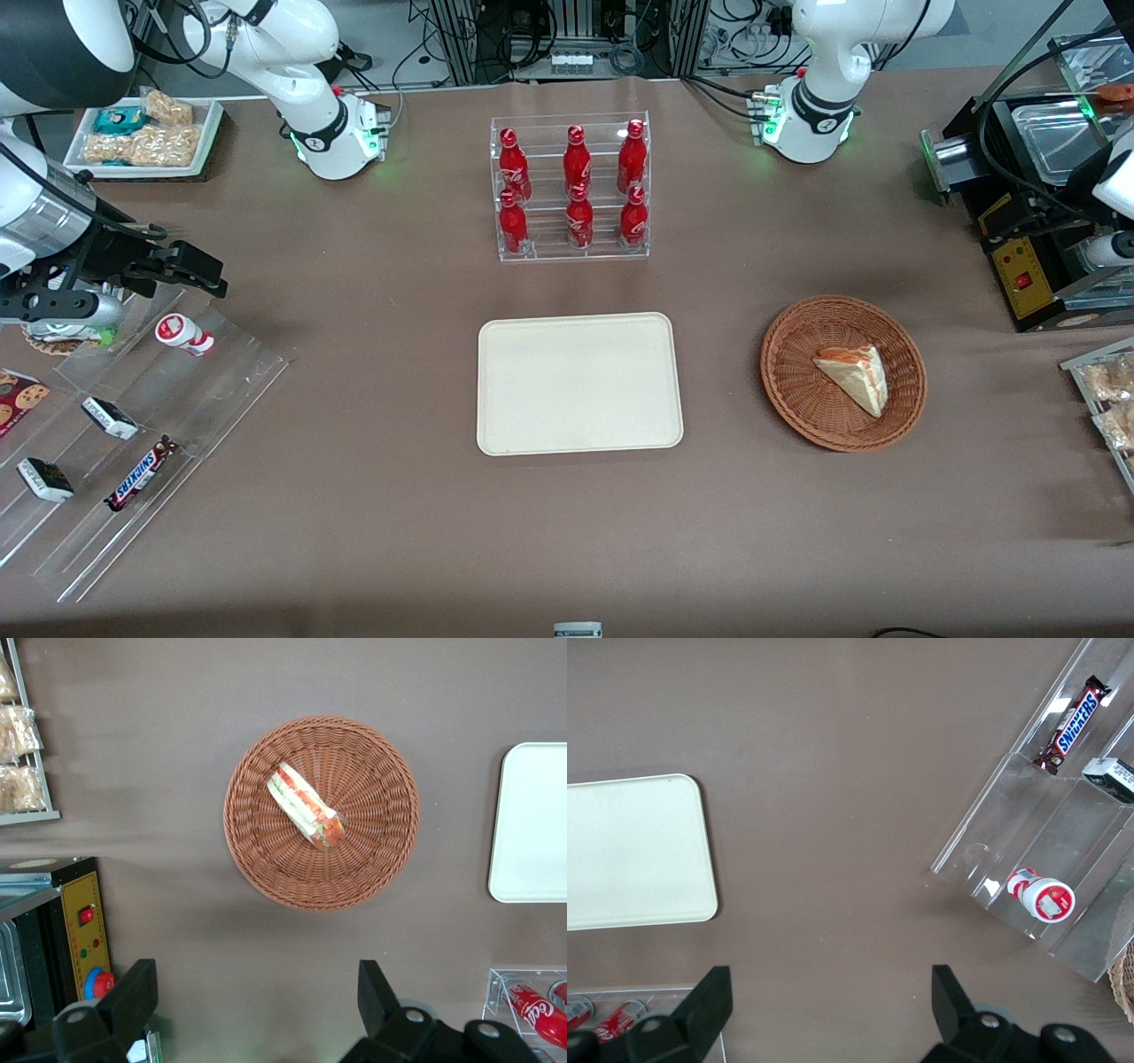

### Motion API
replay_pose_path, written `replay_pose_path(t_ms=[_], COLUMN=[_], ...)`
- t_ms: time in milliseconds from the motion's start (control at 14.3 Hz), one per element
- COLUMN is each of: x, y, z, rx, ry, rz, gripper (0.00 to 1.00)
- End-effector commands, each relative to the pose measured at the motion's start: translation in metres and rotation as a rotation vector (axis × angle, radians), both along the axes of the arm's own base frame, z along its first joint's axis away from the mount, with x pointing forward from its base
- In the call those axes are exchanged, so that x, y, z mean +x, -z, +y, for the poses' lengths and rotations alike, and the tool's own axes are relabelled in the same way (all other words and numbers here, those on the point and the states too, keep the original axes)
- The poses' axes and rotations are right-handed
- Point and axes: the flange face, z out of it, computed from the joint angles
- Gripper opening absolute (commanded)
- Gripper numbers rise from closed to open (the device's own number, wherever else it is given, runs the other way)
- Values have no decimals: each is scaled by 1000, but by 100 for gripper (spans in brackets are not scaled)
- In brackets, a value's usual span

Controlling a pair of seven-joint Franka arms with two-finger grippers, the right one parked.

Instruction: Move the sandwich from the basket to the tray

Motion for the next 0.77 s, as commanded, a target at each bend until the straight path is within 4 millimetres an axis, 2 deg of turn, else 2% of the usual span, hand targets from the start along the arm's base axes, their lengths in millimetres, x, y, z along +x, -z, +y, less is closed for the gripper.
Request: replay_pose_path(t_ms=[0, 70, 140, 209, 349, 488, 698], x=[0, 1, 6, 11, 29, 31, 31], y=[-9, -4, 9, 30, 85, 133, 180], z=[2, 3, 4, 6, -1, -8, -19], rx=[2, 5, 24, 54, 70, 73, 52], ry=[13, 10, -4, -44, -87, -191, -448], rz=[-12, -3, 24, 59, 79, 38, -5], gripper=[100, 100, 100, 100, 100, 100, 100])
